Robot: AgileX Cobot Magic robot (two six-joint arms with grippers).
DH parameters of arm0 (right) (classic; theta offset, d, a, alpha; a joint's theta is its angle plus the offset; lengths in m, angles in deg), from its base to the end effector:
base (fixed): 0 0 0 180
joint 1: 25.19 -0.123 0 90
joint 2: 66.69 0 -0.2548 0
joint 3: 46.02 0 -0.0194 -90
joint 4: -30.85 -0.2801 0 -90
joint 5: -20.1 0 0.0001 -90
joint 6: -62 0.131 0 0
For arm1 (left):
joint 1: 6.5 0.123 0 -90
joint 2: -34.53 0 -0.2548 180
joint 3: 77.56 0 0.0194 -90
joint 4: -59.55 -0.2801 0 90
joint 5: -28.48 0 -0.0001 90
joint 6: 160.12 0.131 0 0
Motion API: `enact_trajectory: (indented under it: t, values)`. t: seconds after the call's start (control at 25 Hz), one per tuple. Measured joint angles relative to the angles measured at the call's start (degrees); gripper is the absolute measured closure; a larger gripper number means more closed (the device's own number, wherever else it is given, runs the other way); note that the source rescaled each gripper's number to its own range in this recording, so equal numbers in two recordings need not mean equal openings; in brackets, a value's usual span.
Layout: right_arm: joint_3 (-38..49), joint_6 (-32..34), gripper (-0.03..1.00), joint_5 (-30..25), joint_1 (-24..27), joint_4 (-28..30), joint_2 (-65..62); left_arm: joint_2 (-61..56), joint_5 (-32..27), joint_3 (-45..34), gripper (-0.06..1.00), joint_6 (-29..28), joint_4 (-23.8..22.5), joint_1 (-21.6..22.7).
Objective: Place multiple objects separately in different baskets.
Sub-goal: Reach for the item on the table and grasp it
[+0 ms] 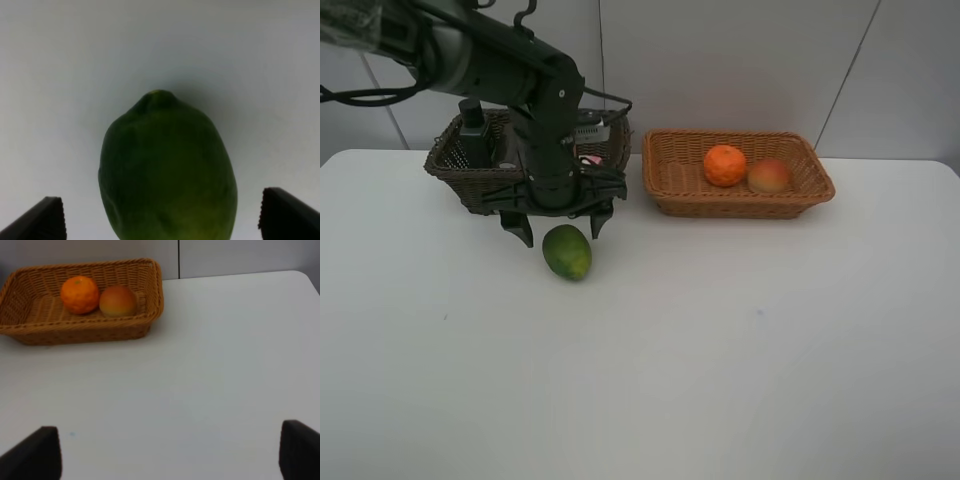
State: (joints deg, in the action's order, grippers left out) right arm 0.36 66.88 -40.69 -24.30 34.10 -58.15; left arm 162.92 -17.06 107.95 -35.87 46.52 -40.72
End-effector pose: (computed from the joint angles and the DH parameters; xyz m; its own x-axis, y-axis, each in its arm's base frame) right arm 0.0839 -0.0078 0.2809 -0.4290 0.0640 -0.9010 0.0849 0.9959 0.0304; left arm 0.3687 -0.2252 0.0606 -0.9379 -0.2285 -0.2610 -0.2242 0.9734 -0.0468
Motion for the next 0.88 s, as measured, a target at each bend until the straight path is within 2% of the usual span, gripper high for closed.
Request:
enact_trajectory:
  t: [0.88]
  values:
    - [0.0,0.0,0.09,0.0,0.0,0.0,0.0,1.91,-0.24,-0.05,-0.05,-0.96,-0.13,0.0]
